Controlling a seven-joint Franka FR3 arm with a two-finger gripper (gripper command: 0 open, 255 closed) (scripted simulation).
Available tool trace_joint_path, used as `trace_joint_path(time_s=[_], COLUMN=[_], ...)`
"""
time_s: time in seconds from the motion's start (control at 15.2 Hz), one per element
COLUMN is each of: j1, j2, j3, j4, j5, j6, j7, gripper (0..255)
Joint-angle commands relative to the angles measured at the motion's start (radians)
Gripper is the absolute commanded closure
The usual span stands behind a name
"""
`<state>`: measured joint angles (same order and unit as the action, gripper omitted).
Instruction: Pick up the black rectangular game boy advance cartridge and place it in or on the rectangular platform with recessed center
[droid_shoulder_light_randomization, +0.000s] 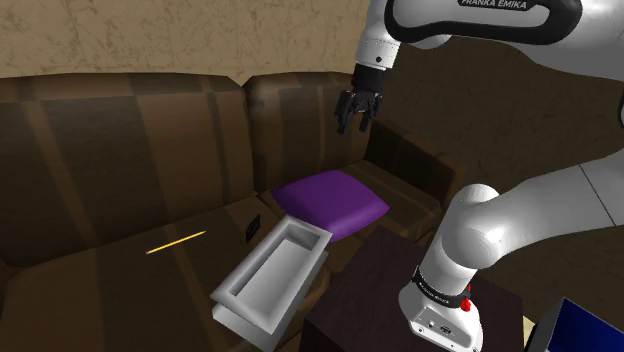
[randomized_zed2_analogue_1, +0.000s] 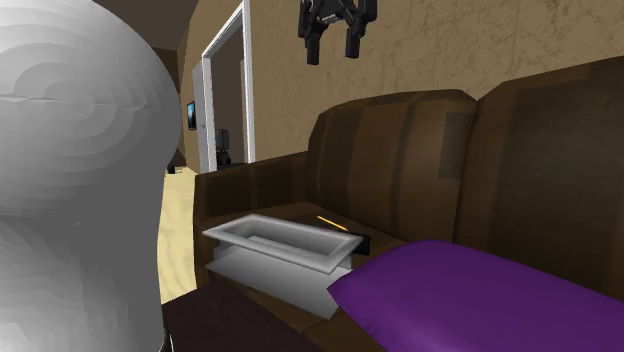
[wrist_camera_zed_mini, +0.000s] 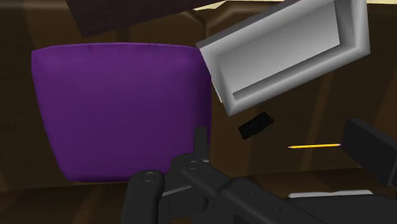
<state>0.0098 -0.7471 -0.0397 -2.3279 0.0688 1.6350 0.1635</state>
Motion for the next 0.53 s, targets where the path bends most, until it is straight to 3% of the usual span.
trace_joint_path(time_s=[0.0,0.46], j1=[0.000,-0.021], j2=[0.000,0.149], j3=[0.000,0.108], j4=[0.000,-0.073], j5=[0.000,0.061], j6=[0.000,0.201], j7=[0.000,0.228], gripper=[0,0])
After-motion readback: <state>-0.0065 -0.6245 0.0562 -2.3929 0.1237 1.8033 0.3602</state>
